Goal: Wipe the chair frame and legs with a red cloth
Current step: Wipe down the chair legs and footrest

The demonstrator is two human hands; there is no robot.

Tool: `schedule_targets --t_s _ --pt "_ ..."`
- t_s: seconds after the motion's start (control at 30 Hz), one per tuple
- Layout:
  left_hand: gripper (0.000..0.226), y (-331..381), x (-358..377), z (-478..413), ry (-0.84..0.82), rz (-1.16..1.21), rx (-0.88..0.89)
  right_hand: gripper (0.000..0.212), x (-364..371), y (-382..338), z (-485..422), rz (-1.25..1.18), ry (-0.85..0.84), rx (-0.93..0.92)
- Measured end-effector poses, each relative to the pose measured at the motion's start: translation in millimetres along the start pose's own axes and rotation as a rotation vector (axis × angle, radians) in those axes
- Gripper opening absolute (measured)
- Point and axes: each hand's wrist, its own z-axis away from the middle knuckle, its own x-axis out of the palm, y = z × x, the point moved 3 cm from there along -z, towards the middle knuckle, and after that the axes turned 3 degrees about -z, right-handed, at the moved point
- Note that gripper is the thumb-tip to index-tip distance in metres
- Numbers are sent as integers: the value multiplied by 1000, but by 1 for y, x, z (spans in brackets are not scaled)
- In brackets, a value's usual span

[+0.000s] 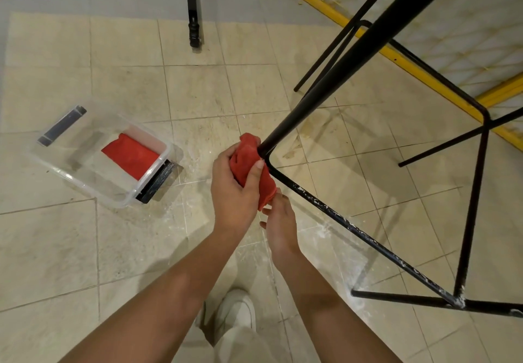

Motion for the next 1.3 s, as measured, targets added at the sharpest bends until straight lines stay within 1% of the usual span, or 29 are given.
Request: schedule_targets --t_s 0.1,0.17,0.37,0.53,0.67,0.77,0.83,0.9,0.97,1.03,1.07,1.13,1.17,1.23,1.3 --pt "40 -15 -2 -4 13 -109 -96 39 -3 1 1 -13 8 16" --pt "39 -20 -7 -7 12 -130 -119 41 -5 2 1 -19 5 18" --pt "40 8 -3 3 21 52 -40 33 -5 1 2 -52 12 13" --pt "41 7 6 2 80 22 -6 34 -4 -1 -1 -65 19 3" --pt "39 7 7 2 86 9 -17 37 -3 0 -1 -60 25 8" --pt "36 3 4 0 66 9 -95 46 -1 -1 2 -61 25 24" --pt "33 -9 -2 0 76 4 -225 45 -2 0 2 -63 24 28" --pt "31 -20 -12 -2 75 6 -287 42 -2 -2 3 -66 13 21" --pt "29 -20 -19 -4 35 6 -245 41 -3 -4 2 -64 8 13" --pt "18 -9 -21 -7 -18 -8 -158 40 -2 -6 -1 -69 13 9" --pt "18 -2 -18 -8 -60 -10 -103 39 -2 -8 -3 -76 17 12" --pt "32 11 -11 -6 -132 -27 -7 40 0 -10 -7 -75 19 9" --pt "32 11 -9 -6 -139 -46 21 40 0 -11 -9 -62 13 1" --pt "23 0 -6 -8 -121 -54 30 38 1 -14 -13 -40 3 -6" --pt "15 -18 -5 -14 -109 -59 -39 35 1 -15 -18 -39 8 5"
